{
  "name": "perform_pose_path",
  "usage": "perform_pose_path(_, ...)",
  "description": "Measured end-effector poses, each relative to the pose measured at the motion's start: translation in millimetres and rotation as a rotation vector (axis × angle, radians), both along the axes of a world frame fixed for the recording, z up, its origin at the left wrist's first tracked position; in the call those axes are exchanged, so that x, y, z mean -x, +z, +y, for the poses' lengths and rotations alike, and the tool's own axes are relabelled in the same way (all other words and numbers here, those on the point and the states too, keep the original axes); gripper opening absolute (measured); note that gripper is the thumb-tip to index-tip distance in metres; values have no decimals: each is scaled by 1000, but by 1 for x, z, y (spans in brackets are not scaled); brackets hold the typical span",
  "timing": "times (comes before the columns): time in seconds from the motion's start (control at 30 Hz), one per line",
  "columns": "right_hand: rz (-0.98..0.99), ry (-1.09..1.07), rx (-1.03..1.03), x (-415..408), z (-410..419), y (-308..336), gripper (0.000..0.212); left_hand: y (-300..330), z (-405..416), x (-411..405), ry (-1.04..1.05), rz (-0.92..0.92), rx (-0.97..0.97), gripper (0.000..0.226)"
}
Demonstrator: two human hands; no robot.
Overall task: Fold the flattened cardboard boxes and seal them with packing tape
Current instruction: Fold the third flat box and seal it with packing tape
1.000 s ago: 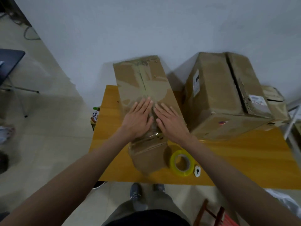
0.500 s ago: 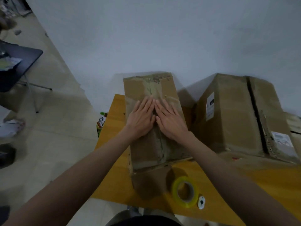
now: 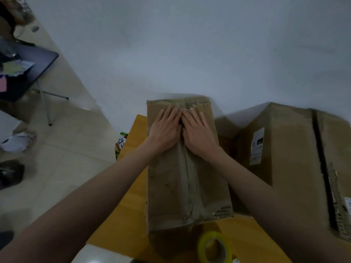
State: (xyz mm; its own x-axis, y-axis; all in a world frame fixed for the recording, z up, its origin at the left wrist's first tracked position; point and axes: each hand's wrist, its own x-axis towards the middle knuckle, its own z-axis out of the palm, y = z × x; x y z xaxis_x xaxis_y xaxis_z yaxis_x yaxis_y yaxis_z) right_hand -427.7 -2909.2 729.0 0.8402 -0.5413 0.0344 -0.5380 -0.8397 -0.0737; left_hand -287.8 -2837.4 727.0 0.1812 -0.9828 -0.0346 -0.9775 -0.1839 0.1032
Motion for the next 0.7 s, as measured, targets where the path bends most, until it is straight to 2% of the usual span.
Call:
perform_pose_path(0.13,31,8,29,-26,-40,-3,58,-1,-38,-27,23,-72,-48,61)
perform_pose_path(0.23,-35,24,3,-39,-61,-4,57,-3,-58,-40,38,-59,-40,58)
perform_pose_path(0.33,-170,52,-77,-50,-80,-7,43,-7,-69,-46,42,-1,58,42)
perform_pose_path(0.43,-189,53,-93,-61,-97,-10,35,-11,-75,-47,75,26,115,32)
perform_pose_path(0.57,-145,45,-99,-71,-109,-15,36,-12,-81,-52,121,71,73,32)
perform_pose_path(0.7,-165,-22,-111,-72,-111,-17,28,-4,-81,-62,174,111,46,40)
